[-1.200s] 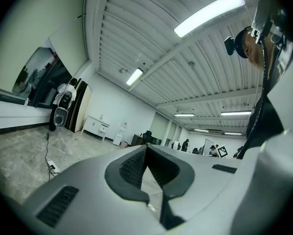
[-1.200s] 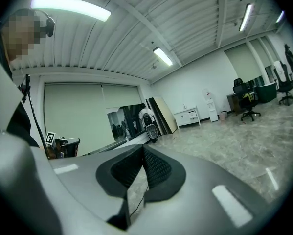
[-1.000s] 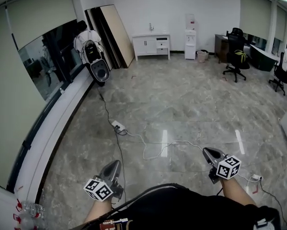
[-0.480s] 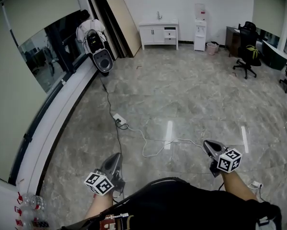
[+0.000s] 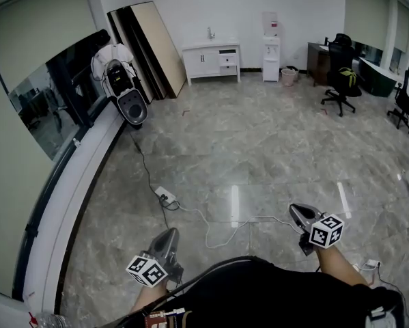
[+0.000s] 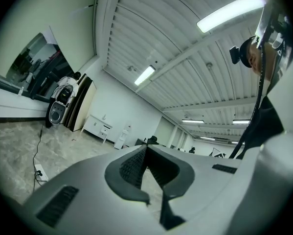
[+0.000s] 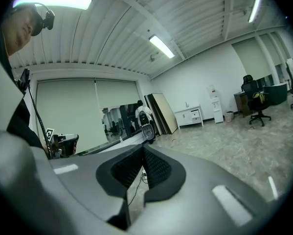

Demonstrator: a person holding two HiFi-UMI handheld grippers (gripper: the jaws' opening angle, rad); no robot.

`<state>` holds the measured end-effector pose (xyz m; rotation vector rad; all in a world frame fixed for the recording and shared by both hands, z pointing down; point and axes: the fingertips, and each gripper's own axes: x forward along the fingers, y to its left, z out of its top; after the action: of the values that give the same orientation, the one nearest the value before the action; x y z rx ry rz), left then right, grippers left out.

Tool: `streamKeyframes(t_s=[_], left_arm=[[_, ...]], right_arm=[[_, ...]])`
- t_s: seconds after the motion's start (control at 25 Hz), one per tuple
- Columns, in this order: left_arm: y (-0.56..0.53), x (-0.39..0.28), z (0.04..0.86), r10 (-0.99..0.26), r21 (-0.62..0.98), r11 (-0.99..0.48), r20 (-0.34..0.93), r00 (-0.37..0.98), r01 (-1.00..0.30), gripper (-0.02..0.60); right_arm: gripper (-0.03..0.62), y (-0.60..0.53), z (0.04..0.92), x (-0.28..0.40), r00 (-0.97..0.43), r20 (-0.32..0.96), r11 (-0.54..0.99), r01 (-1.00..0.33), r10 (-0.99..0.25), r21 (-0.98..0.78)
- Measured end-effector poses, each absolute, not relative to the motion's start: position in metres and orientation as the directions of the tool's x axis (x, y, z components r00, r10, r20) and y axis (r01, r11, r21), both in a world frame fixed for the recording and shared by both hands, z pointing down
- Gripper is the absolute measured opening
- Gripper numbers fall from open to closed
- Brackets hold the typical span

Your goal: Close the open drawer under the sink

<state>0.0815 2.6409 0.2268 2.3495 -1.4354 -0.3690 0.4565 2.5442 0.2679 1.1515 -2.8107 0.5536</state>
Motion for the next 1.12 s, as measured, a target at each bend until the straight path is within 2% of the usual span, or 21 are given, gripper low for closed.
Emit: streamKeyframes(t_s=[0.28, 0.48, 0.72, 0.88, 1.12], left_arm=[[2.554, 0.002, 0.206, -0.860, 0.380, -0.486, -0.050, 0.507, -0.787, 0.000], [2.508, -0.028, 0.216, -0.856, 0.399, -0.488, -0.043, 0.516, -0.777, 0.000], [2.459, -0.051, 0.232, -0.870, 0.433, -0.454, -0.025, 0.493, -0.779, 0.000], [2.420, -0.055, 0.238, -0.889, 0.417, -0.426, -0.028, 0.457, -0.803, 0.000], [2.349, -0.023, 0.220, -0.937, 0.407, -0.337, -0.059, 0.344, -0.849, 0.000]], right_arm=[[0.002, 2.474, 0.239, 0.392, -0.671, 0.118, 0.618, -0.727, -0.732, -0.301], [0.002, 2.438, 0.252, 0.353, -0.682, 0.149, 0.625, -0.722, -0.716, -0.296], [0.002, 2.377, 0.258, 0.338, -0.687, 0.167, 0.625, -0.718, -0.707, -0.308], [0.002, 2.318, 0.267, 0.336, -0.713, 0.148, 0.652, -0.691, -0.685, -0.312], [0.002, 2.211, 0.256, 0.364, -0.783, 0.134, 0.726, -0.616, -0.608, -0.306]])
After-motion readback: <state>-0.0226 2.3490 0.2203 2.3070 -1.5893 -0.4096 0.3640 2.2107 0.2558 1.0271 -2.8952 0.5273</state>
